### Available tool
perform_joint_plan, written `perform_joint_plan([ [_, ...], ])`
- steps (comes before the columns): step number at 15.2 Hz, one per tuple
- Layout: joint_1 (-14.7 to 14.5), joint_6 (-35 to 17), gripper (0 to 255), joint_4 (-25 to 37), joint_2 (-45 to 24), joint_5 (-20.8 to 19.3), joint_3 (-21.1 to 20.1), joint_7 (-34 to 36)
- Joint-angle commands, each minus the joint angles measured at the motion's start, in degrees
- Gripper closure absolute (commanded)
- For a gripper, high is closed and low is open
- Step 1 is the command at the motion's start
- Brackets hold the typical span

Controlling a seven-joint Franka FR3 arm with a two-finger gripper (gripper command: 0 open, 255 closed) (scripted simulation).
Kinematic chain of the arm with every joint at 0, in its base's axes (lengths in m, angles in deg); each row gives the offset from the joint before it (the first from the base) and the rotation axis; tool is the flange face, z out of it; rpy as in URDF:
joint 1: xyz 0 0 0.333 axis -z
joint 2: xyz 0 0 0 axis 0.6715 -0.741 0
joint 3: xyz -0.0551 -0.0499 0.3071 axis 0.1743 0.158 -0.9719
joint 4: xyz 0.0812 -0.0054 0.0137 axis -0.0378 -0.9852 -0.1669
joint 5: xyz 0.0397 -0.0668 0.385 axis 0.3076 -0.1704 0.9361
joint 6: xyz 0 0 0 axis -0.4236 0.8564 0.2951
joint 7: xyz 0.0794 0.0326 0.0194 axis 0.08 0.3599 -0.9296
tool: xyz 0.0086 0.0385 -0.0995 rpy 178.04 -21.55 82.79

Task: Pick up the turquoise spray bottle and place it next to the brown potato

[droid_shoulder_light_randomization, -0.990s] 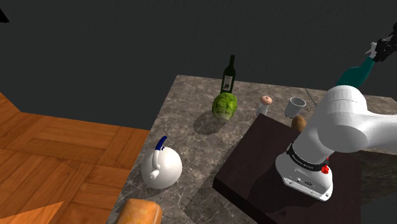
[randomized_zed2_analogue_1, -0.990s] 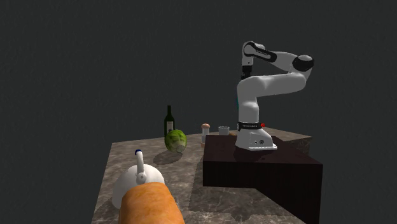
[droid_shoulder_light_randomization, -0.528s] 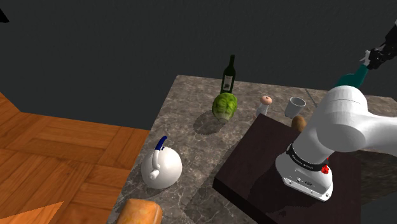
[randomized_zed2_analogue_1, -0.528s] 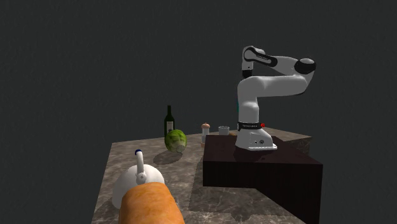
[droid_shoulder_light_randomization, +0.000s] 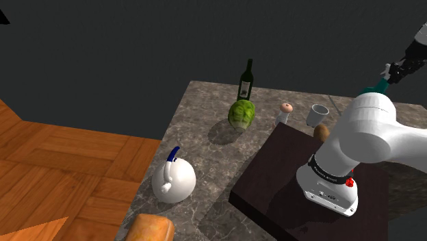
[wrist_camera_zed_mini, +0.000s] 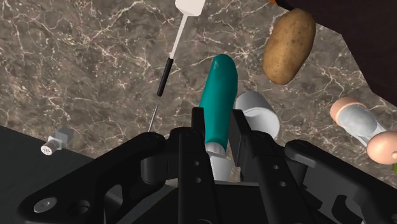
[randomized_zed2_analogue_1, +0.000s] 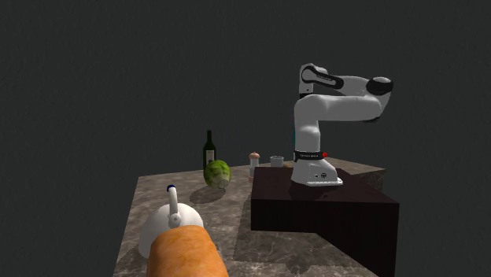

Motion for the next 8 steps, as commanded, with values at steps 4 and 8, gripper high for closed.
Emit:
perform_joint_plan([
  [4, 1.30, -1.55, 255, -2.64, 1.95, -2.59, 2.86, 0.15],
  [8, 2.41, -2.75, 255, -4.50, 3.40, -4.78, 5.27, 0.10],
])
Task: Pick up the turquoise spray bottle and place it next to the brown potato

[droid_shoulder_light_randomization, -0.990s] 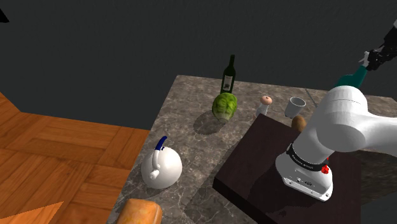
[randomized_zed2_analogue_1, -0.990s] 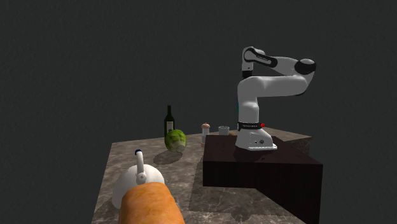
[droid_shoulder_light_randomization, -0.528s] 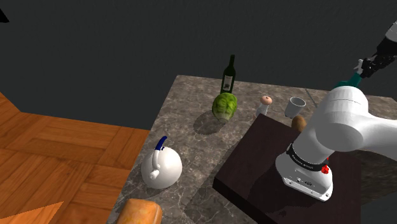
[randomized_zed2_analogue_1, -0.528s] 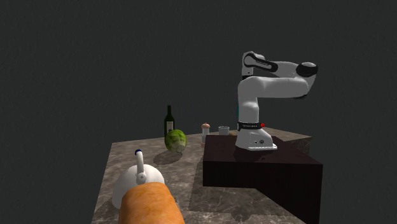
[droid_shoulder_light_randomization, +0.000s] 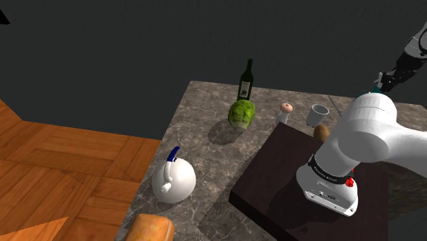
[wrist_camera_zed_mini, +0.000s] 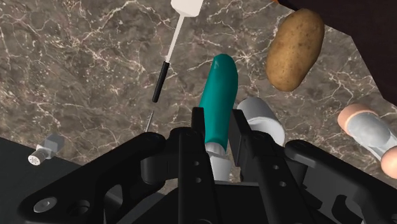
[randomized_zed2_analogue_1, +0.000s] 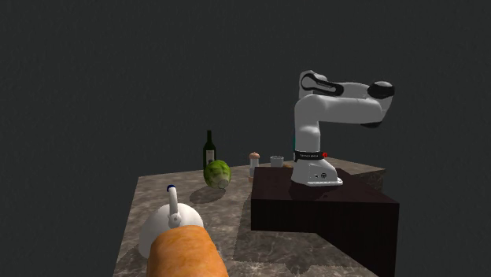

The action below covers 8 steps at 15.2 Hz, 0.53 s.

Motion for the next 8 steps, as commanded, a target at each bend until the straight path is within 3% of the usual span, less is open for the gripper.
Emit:
perform_joint_plan([
  [1, 0.58, -0.59, 255, -0.90, 0.69, -1.09, 1.19, -0.05],
  [8, 2.53, -2.74, 255, -3.64, 2.91, -5.23, 5.81, -0.30],
])
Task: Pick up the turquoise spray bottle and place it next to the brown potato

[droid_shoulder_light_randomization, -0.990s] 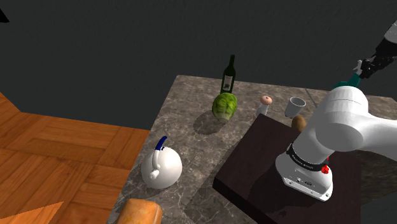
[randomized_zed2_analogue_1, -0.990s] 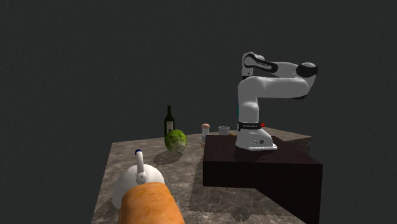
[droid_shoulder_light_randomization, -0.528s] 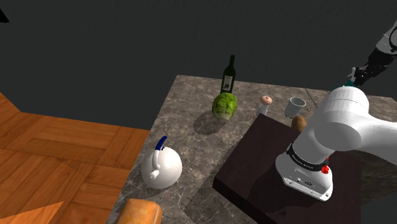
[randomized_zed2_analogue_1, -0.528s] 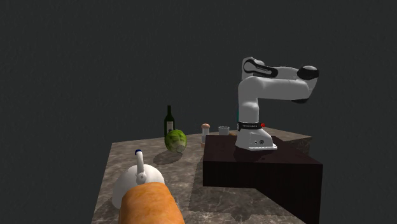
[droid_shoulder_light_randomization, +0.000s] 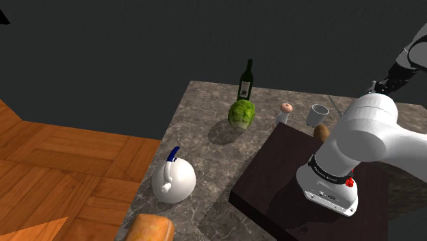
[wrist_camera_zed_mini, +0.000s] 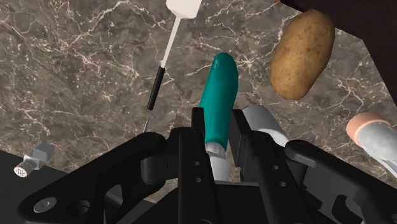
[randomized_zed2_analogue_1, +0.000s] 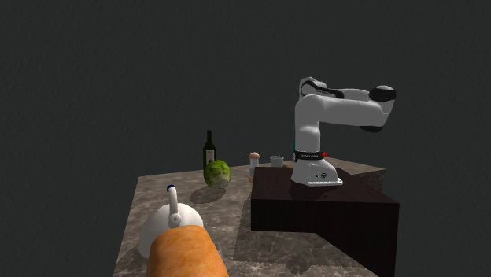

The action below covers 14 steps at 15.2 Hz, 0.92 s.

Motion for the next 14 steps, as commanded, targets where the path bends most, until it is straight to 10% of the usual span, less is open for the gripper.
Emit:
perform_joint_plan([
  [1, 0.49, -0.63, 255, -0.65, 0.56, -1.23, 1.35, -0.08],
  [14, 3.87, -4.96, 255, -4.03, 3.62, -9.64, 10.95, -0.89],
])
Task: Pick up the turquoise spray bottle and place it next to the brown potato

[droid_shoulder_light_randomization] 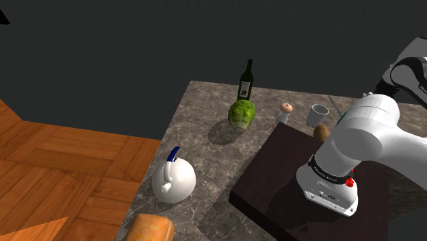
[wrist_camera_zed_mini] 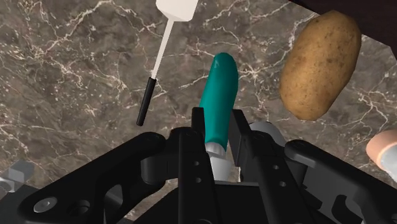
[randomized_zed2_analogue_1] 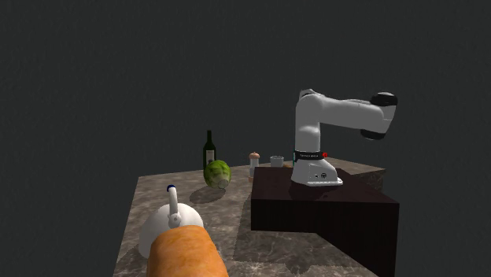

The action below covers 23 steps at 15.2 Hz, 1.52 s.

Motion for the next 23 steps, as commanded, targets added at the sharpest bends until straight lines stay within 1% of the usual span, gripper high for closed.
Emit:
perform_joint_plan([
  [1, 0.56, -0.64, 255, -0.48, 0.38, -1.24, 1.42, -0.10],
  [6, 1.61, -2.37, 255, -1.11, 1.18, -4.47, 5.16, -0.47],
  [13, 1.61, -2.37, 255, -1.11, 1.18, -4.48, 5.16, -0.47],
  [14, 1.60, -2.37, 0, -1.11, 1.18, -4.48, 5.16, -0.47],
  [19, 1.60, -2.37, 0, -1.11, 1.18, -4.48, 5.16, -0.47],
  [23, 0.32, 1.14, 0, -0.63, -0.28, 2.03, -2.21, 0.36],
])
